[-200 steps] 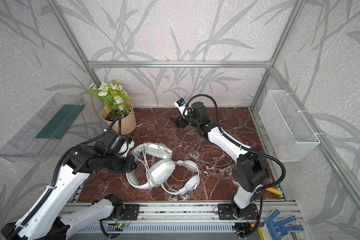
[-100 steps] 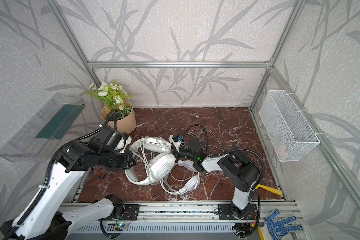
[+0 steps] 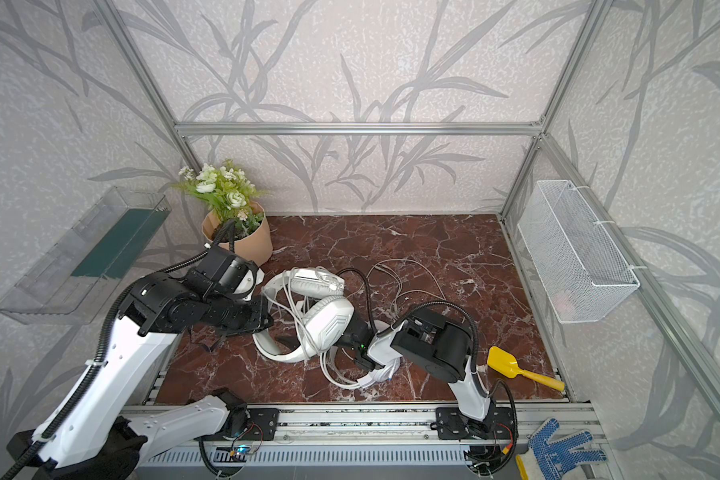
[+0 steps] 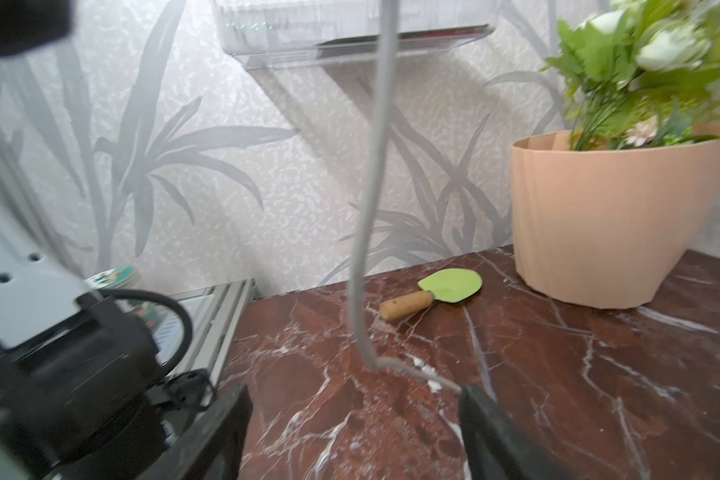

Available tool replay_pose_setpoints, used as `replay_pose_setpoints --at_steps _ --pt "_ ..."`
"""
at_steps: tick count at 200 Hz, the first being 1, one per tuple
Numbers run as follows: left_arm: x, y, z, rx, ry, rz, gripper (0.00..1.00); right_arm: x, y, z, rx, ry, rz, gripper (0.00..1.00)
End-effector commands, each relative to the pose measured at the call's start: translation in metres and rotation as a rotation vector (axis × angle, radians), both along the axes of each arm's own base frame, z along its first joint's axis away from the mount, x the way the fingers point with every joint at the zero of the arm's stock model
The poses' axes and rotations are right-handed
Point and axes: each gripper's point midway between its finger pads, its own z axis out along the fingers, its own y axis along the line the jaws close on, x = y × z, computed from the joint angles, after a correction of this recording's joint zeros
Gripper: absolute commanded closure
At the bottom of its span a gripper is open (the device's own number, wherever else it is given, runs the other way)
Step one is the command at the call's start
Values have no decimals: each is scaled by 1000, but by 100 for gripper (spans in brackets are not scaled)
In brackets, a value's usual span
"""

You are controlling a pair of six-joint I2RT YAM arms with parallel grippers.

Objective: Wrap the headphones

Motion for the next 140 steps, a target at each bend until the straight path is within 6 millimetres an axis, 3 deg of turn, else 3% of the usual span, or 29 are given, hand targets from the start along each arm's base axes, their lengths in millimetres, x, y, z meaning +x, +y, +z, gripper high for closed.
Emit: replay_pose_setpoints --at_steps 1,22,37,70,85,127,130,140 --pt "4 -9 19 -76 -51 7 100 22 5 19 80 -35 -115 21" --pt "5 -10 21 -85 -59 8 100 27 14 22 85 -34 -128 22" --pt "5 -11 21 -92 -61 7 100 30 19 23 88 -34 -131 29" --pt "4 -13 22 -106 -58 4 100 44 22 22 78 -34 -189 76" --pt "3 -13 21 -106 -58 1 100 54 14 26 82 -36 -241 85" --pt "-2 -14 16 -111 -41 -16 100 89 -16 39 92 -27 -387 97" --pt "-2 -14 16 -113 -40 -16 100 103 -27 40 94 -24 -423 98" --pt "-2 -15 15 -115 -37 -19 100 115 -38 44 109 -13 -466 100"
